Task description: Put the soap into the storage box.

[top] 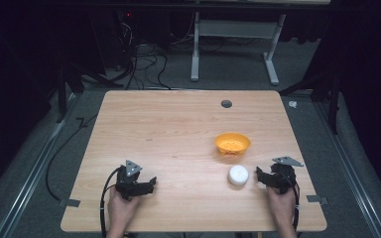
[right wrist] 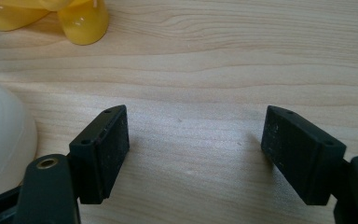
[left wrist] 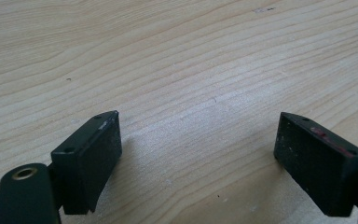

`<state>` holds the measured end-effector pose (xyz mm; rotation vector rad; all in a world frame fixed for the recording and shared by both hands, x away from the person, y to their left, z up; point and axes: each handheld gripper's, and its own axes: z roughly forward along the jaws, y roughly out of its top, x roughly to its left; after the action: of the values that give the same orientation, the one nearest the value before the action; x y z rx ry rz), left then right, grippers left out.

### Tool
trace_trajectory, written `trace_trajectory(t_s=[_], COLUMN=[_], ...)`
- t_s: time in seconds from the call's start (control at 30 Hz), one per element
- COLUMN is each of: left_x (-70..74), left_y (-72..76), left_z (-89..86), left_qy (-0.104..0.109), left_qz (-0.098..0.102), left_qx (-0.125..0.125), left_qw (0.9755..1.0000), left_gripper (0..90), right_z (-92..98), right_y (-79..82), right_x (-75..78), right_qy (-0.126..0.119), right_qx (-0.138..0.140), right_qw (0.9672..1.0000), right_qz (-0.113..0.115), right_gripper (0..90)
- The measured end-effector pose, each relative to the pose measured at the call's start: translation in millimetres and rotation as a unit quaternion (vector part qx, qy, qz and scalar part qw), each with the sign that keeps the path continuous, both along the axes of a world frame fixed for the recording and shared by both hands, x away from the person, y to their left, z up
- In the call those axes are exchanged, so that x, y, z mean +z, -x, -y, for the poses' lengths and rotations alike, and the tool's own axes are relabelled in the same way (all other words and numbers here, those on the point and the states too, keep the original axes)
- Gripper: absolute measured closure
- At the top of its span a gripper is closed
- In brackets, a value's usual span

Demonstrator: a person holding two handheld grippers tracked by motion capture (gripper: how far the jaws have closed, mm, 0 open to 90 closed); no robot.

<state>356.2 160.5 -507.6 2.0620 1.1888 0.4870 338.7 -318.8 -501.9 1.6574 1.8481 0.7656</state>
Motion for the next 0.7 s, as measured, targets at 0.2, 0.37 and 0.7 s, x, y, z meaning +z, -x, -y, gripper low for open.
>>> trace_trajectory(t_s=[0.2,0.37,0.7], left_x=[0.0,0.0,0.0], left_y=[0.0,0.0,-0.2], left_z=[0.0,0.0,-0.1], left_qy=[0.0,0.0,0.0], left_qz=[0.0,0.0,0.0], left_qx=[0.0,0.0,0.0], left_qw=[1.0,1.0,1.0], left_gripper=[15.3,15.3,15.3], right_z=[0.0,-0.2,-0.5], right_y=[0.0,-0.3,-1.9], right_x=[0.0,-0.1,-0.3], right_qy=[0.0,-0.001,-0.002], right_qx=[0.0,0.002,0.018], right_qw=[1.0,1.0,0.9998], right_qz=[0.0,0.0,-0.005], right_gripper=[24.0,23.3,17.5])
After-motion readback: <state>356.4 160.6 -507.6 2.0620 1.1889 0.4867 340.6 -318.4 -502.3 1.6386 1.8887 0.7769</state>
